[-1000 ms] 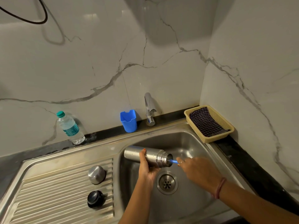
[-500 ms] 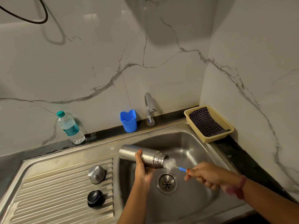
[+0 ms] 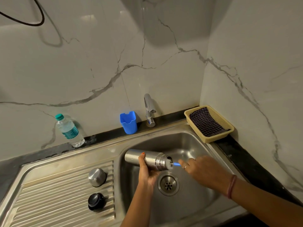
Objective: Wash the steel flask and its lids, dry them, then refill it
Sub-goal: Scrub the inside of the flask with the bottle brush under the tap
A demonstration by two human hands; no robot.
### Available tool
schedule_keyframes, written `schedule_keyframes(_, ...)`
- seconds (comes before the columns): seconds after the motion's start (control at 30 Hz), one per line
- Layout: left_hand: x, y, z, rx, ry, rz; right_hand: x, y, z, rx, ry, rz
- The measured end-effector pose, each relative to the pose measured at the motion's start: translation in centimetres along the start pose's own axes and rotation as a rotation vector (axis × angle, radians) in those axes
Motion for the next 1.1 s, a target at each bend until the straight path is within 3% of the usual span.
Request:
schedule_keyframes(0.1,0.0,0.6,0.1,0.027,-0.011,0.003,0.7,0.3,0.5,0.138,0.091,-0.137)
schedule_keyframes(0.23,0.0,0.9,0.1,0.052,-0.006,-0.006,0.7,0.0,0.9,0.050,0.054,-0.034)
schedule_keyframes(0.3,-0.1,0.6,0.0,0.044,-0.004,0.007,-0.2,-0.3,1.1,-0.104,-0.220,0.219)
schedule_keyframes(0.4,-0.3,0.6,0.2,0.007,-0.015,0.042,-0.9,-1.0,1.9,-0.531,-1.072,0.914)
schedule_keyframes(0.47,-0.1,0.7,0.4,-0.009,-0.015,0.047,-1.2,-1.3,1.7,-0.624,-1.454,1.171)
schedule_keyframes(0.53,0.2,0.6,0.5,-0.012,-0.016,0.045,-1.2,-1.5,1.1,-0.602,-1.328,1.085)
schedule_keyframes(0.67,0.5,0.4,1.0,0.002,0.018,0.044,-1.9,-0.1,1.3,-0.143,-0.254,0.405)
schedule_keyframes(0.73,0.4,0.3,1.1,0.001,0.031,0.043,-2.5,0.7,2.1,0.018,0.017,0.238)
schedule_keyframes(0.8,0.2,0.2,1.2,0.003,0.024,0.043,-2.7,0.5,2.1,0.026,-0.081,0.305)
schedule_keyframes(0.87,0.0,0.0,1.1,0.009,0.012,0.047,-2.4,-0.6,1.4,-0.088,-0.288,0.409)
schedule_keyframes(1.0,-0.1,-0.2,0.6,0.011,-0.006,0.071,-0.2,-2.1,1.9,-0.514,-1.045,0.904)
schedule_keyframes(1.1,-0.1,0.0,0.6,-0.013,-0.021,0.064,0.3,-1.7,0.9,-0.530,-1.079,0.900)
Point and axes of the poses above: each hand's wrist, its own y-axis away from the middle knuckle, its own z-axis out of the palm, x = y × z, the point moved 1 cm from there along -y, towards the middle knuckle, and after that the axes turned 10 degrees about x, right-handed, at the moved point
